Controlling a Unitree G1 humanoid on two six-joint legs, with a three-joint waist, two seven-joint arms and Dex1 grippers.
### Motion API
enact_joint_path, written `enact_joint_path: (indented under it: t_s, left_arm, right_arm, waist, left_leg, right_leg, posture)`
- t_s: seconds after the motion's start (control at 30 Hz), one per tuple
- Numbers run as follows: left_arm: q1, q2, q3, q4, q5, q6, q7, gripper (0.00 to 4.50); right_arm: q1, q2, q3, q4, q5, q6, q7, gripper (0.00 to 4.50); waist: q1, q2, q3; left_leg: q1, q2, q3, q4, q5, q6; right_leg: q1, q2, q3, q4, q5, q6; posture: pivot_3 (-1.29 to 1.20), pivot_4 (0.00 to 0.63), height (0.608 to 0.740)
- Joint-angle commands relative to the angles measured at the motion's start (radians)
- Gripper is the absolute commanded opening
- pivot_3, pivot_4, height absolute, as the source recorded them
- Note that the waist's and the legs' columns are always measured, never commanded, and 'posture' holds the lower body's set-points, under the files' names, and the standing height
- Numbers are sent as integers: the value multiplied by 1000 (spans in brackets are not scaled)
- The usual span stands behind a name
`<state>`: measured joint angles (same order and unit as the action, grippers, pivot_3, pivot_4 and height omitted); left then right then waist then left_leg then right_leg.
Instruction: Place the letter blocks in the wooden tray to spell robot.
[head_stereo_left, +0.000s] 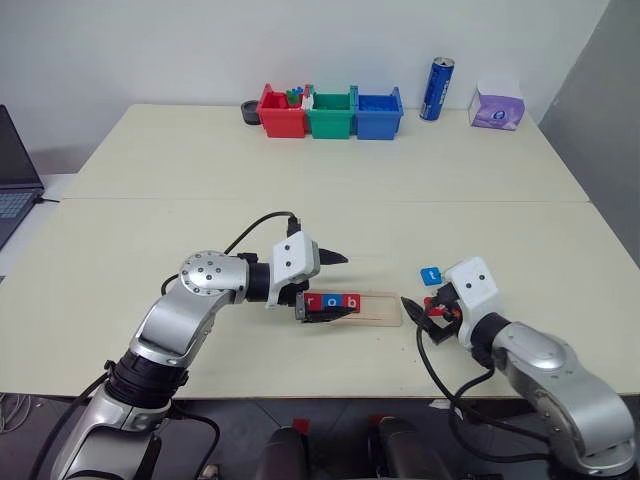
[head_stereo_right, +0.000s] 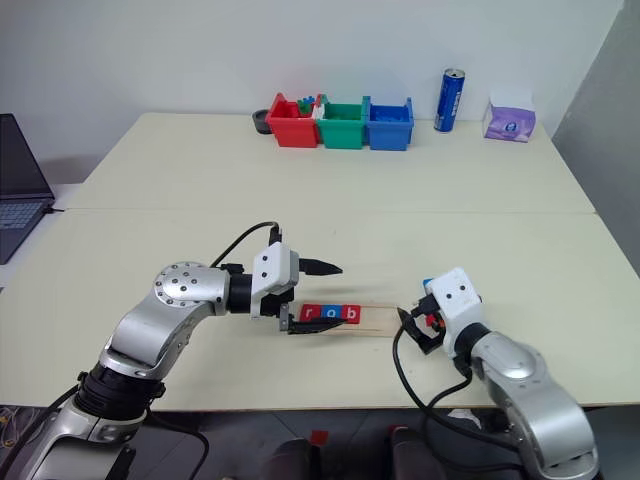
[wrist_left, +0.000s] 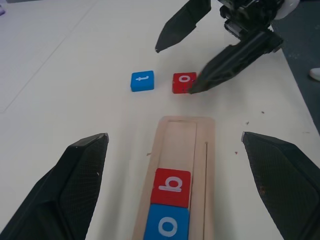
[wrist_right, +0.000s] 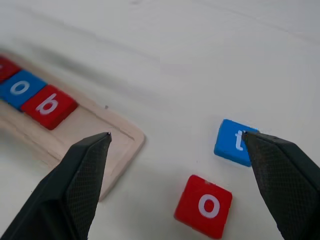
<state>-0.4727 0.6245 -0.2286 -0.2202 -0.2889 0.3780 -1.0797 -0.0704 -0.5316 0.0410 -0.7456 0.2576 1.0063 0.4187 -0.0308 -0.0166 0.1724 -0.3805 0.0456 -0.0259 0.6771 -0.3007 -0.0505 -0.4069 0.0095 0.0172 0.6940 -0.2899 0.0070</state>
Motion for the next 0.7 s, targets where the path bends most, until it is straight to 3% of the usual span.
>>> enact_joint_path:
  t_s: [0.03,0.13,0.23,0.57,0.7]
  left_arm:
    - [-20,0,19,-8,0,-19,2,4500]
    - [-19,2,18,-5,2,-22,1,4500]
    - [-18,5,19,-3,3,-24,1,4500]
    - [13,26,29,-25,1,-26,-1,4500]
    - [14,32,30,-22,2,-29,0,4500]
  right_arm:
    - [-62,-166,-14,122,43,-132,239,4449]
    - [-115,-305,53,273,-11,-291,375,4449]
    - [-170,-357,107,390,-37,-396,472,4449]
    - [-329,-361,224,634,-108,-572,676,4449]
    - [-345,-365,244,661,-119,-583,736,3523]
  waist:
    - [1,0,1]
    - [1,-1,1]
    - [0,-1,1]
    - [2,-2,2]
    - [4,-2,2]
  left_leg:
    - [0,0,0,0,0,0]
    - [1,0,1,0,-1,1]
    - [0,1,0,0,-1,2]
    - [-1,0,1,1,-2,4]
    - [-1,0,1,1,-2,4]
  right_leg:
    - [0,0,0,0,0,0]
    - [1,0,0,-1,0,0]
    - [1,1,0,-2,1,-1]
    - [0,-1,0,-3,3,-5]
    - [1,-1,0,-3,3,-5]
  posture:
    - [0,150,740]
    - [0,150,740]
    - [0,150,740]
    - [0,150,740]
    - [0,150,740]
